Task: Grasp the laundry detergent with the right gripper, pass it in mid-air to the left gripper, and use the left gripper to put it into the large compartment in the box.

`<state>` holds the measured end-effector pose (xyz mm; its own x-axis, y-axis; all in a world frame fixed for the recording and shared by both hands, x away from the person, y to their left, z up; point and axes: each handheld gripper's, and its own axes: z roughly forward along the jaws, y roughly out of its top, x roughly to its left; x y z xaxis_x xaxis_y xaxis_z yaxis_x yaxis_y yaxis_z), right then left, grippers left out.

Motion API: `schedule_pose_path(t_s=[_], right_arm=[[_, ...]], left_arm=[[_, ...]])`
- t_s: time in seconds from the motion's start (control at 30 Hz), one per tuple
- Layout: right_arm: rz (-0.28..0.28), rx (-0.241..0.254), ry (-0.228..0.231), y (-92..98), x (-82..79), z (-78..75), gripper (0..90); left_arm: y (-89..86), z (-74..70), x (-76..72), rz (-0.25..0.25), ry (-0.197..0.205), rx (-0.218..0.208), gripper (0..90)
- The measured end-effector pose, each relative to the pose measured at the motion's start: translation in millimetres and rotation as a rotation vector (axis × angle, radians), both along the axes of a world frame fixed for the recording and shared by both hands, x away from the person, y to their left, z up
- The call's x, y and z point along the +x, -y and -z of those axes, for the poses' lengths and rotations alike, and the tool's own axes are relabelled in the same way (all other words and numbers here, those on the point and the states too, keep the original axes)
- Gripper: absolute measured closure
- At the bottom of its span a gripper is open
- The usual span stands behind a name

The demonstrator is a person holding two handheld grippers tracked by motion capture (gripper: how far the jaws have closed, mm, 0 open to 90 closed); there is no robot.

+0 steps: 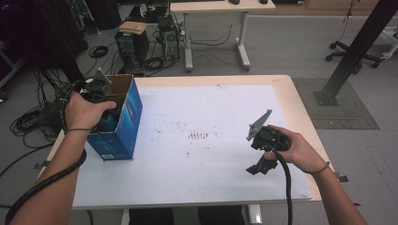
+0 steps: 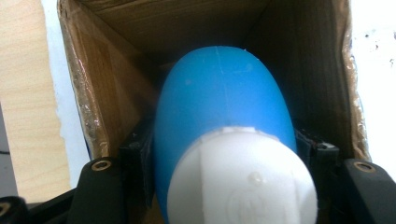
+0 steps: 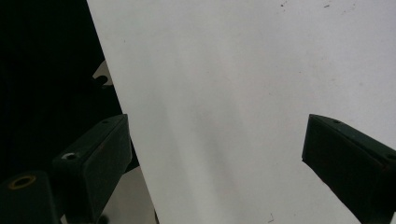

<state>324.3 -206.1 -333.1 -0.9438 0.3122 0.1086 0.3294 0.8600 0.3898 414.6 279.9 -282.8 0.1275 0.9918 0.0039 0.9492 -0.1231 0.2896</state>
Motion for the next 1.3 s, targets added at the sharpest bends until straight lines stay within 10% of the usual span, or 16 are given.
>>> schedule_pose_path(t_s=[1.3], right_arm=[[0.01,-0.009,0.003,2.7,-1.8,0.9,8.2]], left_arm=[[-0.3,-5.4,-1.4,-0.016,0.013,-0.012,28.9]])
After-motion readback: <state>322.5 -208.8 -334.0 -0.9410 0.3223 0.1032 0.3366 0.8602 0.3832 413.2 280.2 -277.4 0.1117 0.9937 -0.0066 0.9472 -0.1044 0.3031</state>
